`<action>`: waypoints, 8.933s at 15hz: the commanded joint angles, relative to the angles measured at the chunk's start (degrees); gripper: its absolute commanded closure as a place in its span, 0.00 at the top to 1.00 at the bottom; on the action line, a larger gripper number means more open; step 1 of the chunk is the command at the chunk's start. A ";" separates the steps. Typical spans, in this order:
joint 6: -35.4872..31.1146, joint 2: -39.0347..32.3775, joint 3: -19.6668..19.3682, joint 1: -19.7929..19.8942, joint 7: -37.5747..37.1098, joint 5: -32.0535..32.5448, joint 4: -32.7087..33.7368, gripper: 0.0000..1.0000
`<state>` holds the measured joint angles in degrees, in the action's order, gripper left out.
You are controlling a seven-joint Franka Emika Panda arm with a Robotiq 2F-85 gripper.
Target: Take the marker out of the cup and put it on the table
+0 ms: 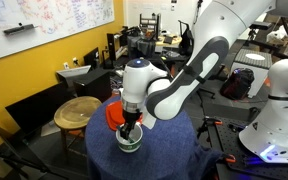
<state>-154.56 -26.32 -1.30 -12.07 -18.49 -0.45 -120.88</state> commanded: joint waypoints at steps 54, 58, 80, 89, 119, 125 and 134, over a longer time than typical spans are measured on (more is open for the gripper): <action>-28.45 5.35 -62.57 -55.82 -18.67 -2.41 -23.35 0.05; -28.24 6.44 -69.07 -58.11 -18.37 -3.29 -26.29 0.05; -11.00 31.21 -76.11 -42.14 2.62 3.35 -28.19 0.05; 12.40 26.70 -70.64 -39.74 15.52 -12.65 -19.13 0.05; 30.35 -4.85 -13.49 21.24 9.22 -15.09 14.71 0.05; 30.93 -6.46 -11.47 22.73 7.90 -13.87 16.77 0.61; 30.06 -6.45 -11.23 22.90 7.84 -13.65 17.24 1.00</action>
<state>-125.76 -32.81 -13.80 9.72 -8.38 -15.86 -105.06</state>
